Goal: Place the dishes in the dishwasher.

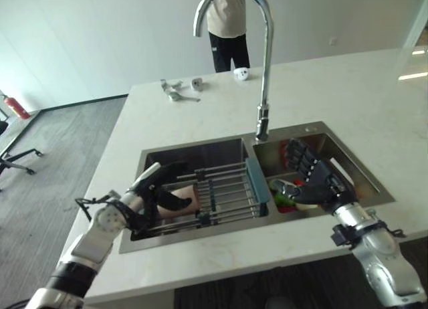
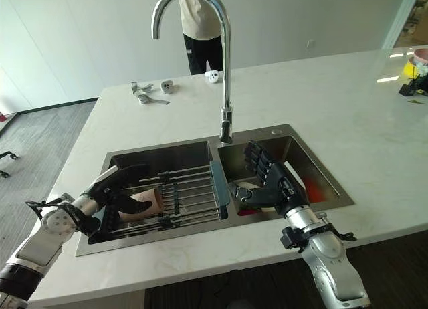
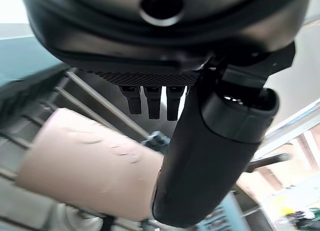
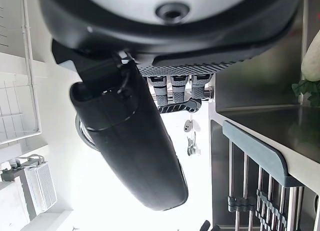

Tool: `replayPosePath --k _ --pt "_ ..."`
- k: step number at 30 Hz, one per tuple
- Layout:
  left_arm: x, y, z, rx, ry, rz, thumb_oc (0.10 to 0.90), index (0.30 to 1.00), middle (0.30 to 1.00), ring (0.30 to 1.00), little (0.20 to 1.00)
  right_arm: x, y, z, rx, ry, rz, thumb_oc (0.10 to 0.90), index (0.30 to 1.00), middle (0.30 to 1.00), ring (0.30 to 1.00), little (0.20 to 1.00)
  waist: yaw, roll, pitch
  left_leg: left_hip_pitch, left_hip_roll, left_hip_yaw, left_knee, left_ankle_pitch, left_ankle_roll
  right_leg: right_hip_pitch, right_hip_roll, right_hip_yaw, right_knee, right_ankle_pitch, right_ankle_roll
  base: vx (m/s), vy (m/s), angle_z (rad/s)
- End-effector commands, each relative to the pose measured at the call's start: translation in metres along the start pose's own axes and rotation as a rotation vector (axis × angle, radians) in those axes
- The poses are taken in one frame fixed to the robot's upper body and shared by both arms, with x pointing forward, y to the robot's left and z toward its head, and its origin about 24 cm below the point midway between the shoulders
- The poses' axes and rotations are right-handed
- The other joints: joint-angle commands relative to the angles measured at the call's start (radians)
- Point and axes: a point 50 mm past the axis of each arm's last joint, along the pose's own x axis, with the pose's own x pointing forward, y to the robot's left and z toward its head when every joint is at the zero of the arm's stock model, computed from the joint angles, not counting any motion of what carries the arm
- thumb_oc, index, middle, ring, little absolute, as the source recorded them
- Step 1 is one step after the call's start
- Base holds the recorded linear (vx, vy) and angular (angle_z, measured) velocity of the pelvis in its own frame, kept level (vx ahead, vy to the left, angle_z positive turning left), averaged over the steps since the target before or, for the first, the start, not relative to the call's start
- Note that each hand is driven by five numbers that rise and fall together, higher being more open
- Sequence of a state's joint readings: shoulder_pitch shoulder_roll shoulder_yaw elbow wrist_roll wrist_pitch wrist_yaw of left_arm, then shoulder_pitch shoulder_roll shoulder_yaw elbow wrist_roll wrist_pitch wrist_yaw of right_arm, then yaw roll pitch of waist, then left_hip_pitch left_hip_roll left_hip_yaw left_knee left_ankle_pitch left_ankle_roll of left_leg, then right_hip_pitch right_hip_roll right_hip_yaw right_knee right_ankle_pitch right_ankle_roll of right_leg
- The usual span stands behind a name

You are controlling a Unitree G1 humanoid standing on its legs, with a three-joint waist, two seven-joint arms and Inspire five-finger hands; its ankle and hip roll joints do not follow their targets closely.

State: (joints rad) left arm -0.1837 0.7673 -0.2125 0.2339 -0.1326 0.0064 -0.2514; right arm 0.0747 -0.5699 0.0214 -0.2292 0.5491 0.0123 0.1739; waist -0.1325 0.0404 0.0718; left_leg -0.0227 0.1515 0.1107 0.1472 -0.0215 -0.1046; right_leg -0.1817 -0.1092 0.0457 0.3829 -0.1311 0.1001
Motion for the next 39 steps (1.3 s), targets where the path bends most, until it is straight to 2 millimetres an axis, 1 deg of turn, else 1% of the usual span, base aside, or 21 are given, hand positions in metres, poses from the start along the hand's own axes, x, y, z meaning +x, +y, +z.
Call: replayPosePath --k 1,3,4,8,10,11,12,15,16,20,23,25,26,27,28,32,33,34,37,38,39 --pt "0.011 0.034 0.05 0.105 -0.191 0.117 0.8 0.9 0.9 0.9 0.9 0.02 -0.002 0.061 -0.111 -0.288 0.046 0.8 0.9 0.9 0.9 0.9 -0.001 0.002 -0.021 0.012 0.004 0.035 0.153 -0.187 0.029 0.098 -0.022 -0.073 -0.083 -0.017 0.036 0.01 0.008 -0.18" --pt "0.011 0.032 0.035 0.109 -0.116 0.084 0.8 0.9 0.9 0.9 0.9 0.019 -0.004 0.059 -0.12 -0.275 0.05 0.8 0.9 0.9 0.9 0.9 -0.007 0.004 -0.023 0.015 0.006 0.045 0.153 -0.186 0.029 0.096 -0.02 -0.067 -0.083 -0.015 0.036 0.01 0.017 -0.18" --pt "0.011 0.03 0.031 0.1 -0.092 0.054 0.8 0.9 0.9 0.9 0.9 0.018 -0.005 0.059 -0.122 -0.272 0.052 0.8 0.9 0.9 0.9 0.9 -0.009 0.005 -0.023 0.016 0.007 0.047 0.153 -0.186 0.029 0.096 -0.019 -0.066 -0.083 -0.015 0.036 0.01 0.02 -0.14" --pt "0.012 0.026 0.024 0.09 -0.031 -0.013 0.8 0.9 0.9 0.9 0.9 0.018 -0.006 0.059 -0.13 -0.263 0.062 0.8 0.9 0.9 0.9 0.9 -0.014 0.009 -0.021 0.018 0.007 0.052 0.153 -0.185 0.03 0.095 -0.018 -0.061 -0.083 -0.014 0.036 0.0 0.024 -0.08" --pt "0.01 0.028 0.015 0.112 0.039 -0.038 0.8 0.9 0.9 0.9 0.9 0.017 -0.007 0.059 -0.15 -0.253 0.068 0.8 0.9 0.9 0.9 0.9 -0.019 0.012 -0.022 0.02 0.006 0.057 0.153 -0.185 0.03 0.093 -0.018 -0.057 -0.083 -0.012 0.036 -0.01 0.016 -0.02" --pt "0.01 0.03 0.013 0.13 0.065 -0.037 0.8 0.9 0.9 0.9 0.9 0.017 -0.007 0.06 -0.155 -0.251 0.071 0.8 0.9 0.9 0.9 0.9 -0.02 0.012 -0.022 0.02 0.006 0.058 0.153 -0.185 0.031 0.094 -0.018 -0.055 -0.083 -0.013 0.036 -0.02 0.031 -0.07" --pt "0.008 0.036 0.007 0.219 0.124 -0.021 0.8 0.9 0.9 0.9 0.9 0.018 -0.008 0.062 -0.163 -0.25 0.078 0.8 0.9 0.9 0.9 0.9 -0.025 0.015 -0.021 0.022 0.006 0.061 0.153 -0.185 0.031 0.093 -0.017 -0.053 -0.083 -0.011 0.037 -0.02 0.032 -0.1" --pt "0.006 0.043 0.005 0.336 0.204 -0.018 0.8 0.9 0.9 0.9 0.9 0.017 -0.009 0.064 -0.168 -0.248 0.081 0.8 0.9 0.9 0.9 0.9 -0.027 0.016 -0.02 0.021 0.005 0.063 0.153 -0.185 0.031 0.091 -0.016 -0.052 -0.083 -0.01 0.039 -0.03 0.019 -0.08" --pt "0.005 0.046 0.002 0.391 0.257 -0.025 0.8 0.9 0.9 0.9 0.9 0.017 -0.009 0.064 -0.173 -0.244 0.083 0.8 0.9 0.9 0.9 0.9 -0.028 0.017 -0.019 0.02 0.004 0.062 0.153 -0.185 0.031 0.089 -0.016 -0.052 -0.083 -0.009 0.039 -0.03 0.008 -0.03" --pt "0.002 0.05 -0.008 0.463 0.408 -0.051 0.8 0.9 0.9 0.9 0.9 0.018 -0.01 0.065 -0.18 -0.235 0.082 0.8 0.9 0.9 0.9 0.9 -0.026 0.014 -0.019 0.019 0.003 0.062 0.153 -0.184 0.031 0.088 -0.016 -0.052 -0.083 -0.008 0.041 -0.02 -0.001 -0.03" --pt "-0.004 0.053 -0.023 0.483 0.542 -0.04 0.8 0.9 0.9 0.9 0.9 0.017 -0.01 0.064 -0.183 -0.229 0.084 0.8 0.9 0.9 0.9 0.9 -0.026 0.011 -0.017 0.018 0.003 0.061 0.153 -0.182 0.032 0.087 -0.014 -0.05 -0.083 -0.008 0.042 0.0 0.0 0.0" --pt "-0.007 0.055 -0.031 0.501 0.6 -0.025 0.8 0.9 0.9 0.9 0.9 0.017 -0.01 0.064 -0.185 -0.224 0.082 0.8 0.9 0.9 0.9 0.9 -0.025 0.009 -0.016 0.018 0.003 0.061 0.153 -0.182 0.033 0.087 -0.014 -0.051 -0.083 -0.007 0.042 0.0 0.0 0.0" --pt "-0.009 0.056 -0.034 0.511 0.625 -0.022 0.726 0.789 0.789 0.789 0.789 0.017 -0.01 0.065 -0.187 -0.224 0.084 0.8 0.9 0.9 0.9 0.9 -0.025 0.009 -0.014 0.017 0.003 0.06 0.153 -0.182 0.033 0.086 -0.014 -0.05 -0.083 -0.008 0.042 0.0 0.0 0.0" --pt "-0.011 0.056 -0.037 0.51 0.652 -0.013 0.665 0.698 0.698 0.698 0.698 0.017 -0.01 0.065 -0.188 -0.223 0.084 0.8 0.9 0.9 0.9 0.9 -0.025 0.008 -0.014 0.017 0.003 0.061 0.153 -0.183 0.033 0.085 -0.013 -0.048 -0.083 -0.008 0.041 -0.04 -0.015 -0.02" --pt "-0.016 0.058 -0.046 0.52 0.741 0.002 0.4 0.3 0.3 0.3 0.3 0.017 -0.01 0.064 -0.193 -0.221 0.082 0.8 0.9 0.9 0.9 0.9 -0.025 0.007 -0.014 0.015 0.002 0.06 0.153 -0.184 0.034 0.083 -0.012 -0.046 -0.083 -0.009 0.042 -0.03 -0.013 -0.03" --pt "-0.022 0.057 -0.057 0.5 0.798 -0.002 0.4 0.3 0.3 0.3 0.3 0.018 -0.008 0.062 -0.203 -0.21 0.084 0.8 0.9 0.9 0.9 0.9 -0.025 0.008 -0.014 0.016 0.002 0.061 0.153 -0.185 0.034 0.083 -0.012 -0.045 -0.083 -0.01 0.042 -0.02 -0.004 -0.01" --pt "-0.019 0.055 -0.055 0.504 0.747 0.01 0.4 0.3 0.3 0.3 0.3 0.017 -0.008 0.062 -0.208 -0.204 0.087 0.8 0.9 0.9 0.9 0.9 -0.026 0.007 -0.015 0.015 0.002 0.063 0.153 -0.186 0.034 0.082 -0.012 -0.044 -0.083 -0.01 0.042 -0.04 -0.002 -0.03" --pt "-0.018 0.055 -0.054 0.502 0.732 0.01 0.4 0.3 0.3 0.3 0.3 0.017 -0.008 0.062 -0.21 -0.203 0.088 0.8 0.9 0.9 0.9 0.9 -0.027 0.007 -0.015 0.015 0.002 0.063 0.153 -0.186 0.033 0.082 -0.012 -0.044 -0.083 -0.01 0.043 -0.04 -0.002 -0.02" --pt "-0.009 0.06 -0.029 0.464 0.516 0.099 0.4 0.3 0.3 0.3 0.3 0.017 -0.01 0.061 -0.217 -0.202 0.087 0.8 0.9 0.9 0.9 0.9 -0.022 0.006 -0.014 0.015 0.002 0.059 0.153 -0.186 0.032 0.083 -0.013 -0.047 -0.083 -0.01 0.042 0.0 0.0 0.0" --pt "-0.005 0.065 -0.009 0.441 0.342 0.197 0.4 0.3 0.3 0.3 0.3 0.016 -0.011 0.061 -0.22 -0.203 0.083 0.8 0.9 0.9 0.9 0.9 -0.019 0.004 -0.014 0.015 0.001 0.057 0.153 -0.187 0.032 0.085 -0.014 -0.048 -0.083 -0.01 0.042 0.0 0.0 0.0" --pt "-0.004 0.07 0.005 0.4 0.227 0.26 0.4 0.3 0.3 0.3 0.3 0.015 -0.012 0.06 -0.22 -0.202 0.08 0.8 0.9 0.9 0.9 0.9 -0.018 0.002 -0.014 0.015 0.001 0.056 0.153 -0.188 0.033 0.087 -0.016 -0.051 -0.083 -0.011 0.042 0.0 -0.004 0.04"
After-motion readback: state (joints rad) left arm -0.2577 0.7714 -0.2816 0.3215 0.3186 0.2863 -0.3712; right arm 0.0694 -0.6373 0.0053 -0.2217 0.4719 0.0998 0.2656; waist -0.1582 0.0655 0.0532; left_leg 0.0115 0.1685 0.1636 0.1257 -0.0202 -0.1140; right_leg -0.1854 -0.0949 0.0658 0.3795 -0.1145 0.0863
